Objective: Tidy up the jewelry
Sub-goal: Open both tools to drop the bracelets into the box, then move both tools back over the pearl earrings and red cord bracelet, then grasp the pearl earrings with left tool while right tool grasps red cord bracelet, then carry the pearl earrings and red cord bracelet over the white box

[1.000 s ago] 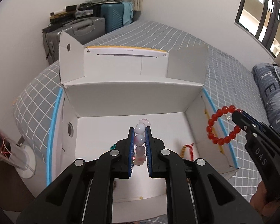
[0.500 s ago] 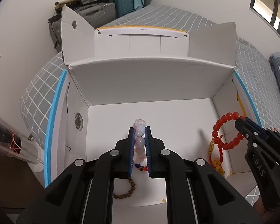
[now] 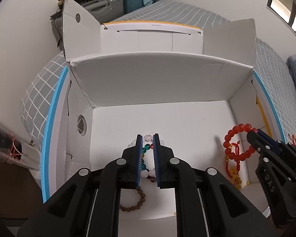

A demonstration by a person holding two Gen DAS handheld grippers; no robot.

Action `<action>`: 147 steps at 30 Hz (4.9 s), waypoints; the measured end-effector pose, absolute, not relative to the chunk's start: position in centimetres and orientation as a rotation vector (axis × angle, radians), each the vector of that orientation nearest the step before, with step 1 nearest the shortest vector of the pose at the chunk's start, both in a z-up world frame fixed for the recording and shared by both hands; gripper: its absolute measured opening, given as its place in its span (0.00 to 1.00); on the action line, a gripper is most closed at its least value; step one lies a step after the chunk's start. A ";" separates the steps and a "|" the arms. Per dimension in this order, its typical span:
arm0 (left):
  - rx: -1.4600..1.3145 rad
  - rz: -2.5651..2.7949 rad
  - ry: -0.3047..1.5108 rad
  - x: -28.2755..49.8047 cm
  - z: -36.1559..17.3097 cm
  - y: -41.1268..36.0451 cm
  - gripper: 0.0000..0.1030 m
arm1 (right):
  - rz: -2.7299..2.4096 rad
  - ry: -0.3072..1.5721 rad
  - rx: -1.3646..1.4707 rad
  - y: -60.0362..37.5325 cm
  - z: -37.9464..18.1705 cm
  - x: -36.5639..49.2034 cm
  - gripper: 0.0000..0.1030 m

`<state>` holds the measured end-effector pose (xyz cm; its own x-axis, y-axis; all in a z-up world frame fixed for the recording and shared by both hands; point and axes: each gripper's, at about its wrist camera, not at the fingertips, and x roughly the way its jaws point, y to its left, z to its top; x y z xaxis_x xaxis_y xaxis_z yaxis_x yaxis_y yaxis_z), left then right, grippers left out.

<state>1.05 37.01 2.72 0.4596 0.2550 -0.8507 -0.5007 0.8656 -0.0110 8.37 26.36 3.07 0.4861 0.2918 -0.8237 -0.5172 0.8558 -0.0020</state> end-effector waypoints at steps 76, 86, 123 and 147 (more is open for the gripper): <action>-0.085 0.114 0.975 28.3 -1.0 5.7 0.94 | 0.063 0.953 -0.086 -15.1 0.7 22.7 0.93; -0.034 0.118 1.013 33.2 -6.4 5.5 0.94 | 0.061 1.017 -0.057 -16.9 -4.4 25.8 0.93; 0.079 0.070 1.029 32.8 -8.9 3.1 0.19 | 0.120 1.082 -0.048 -17.2 -7.7 27.8 0.20; 0.048 0.072 0.991 30.8 -5.8 3.5 0.19 | 0.058 1.051 -0.059 -17.0 -5.0 25.5 0.06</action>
<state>30.83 3.46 -5.77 0.5455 0.0826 -0.8340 -0.0387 0.9966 0.0733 25.49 -17.02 -4.96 0.4951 0.0197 -0.8686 -0.0766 0.9968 -0.0211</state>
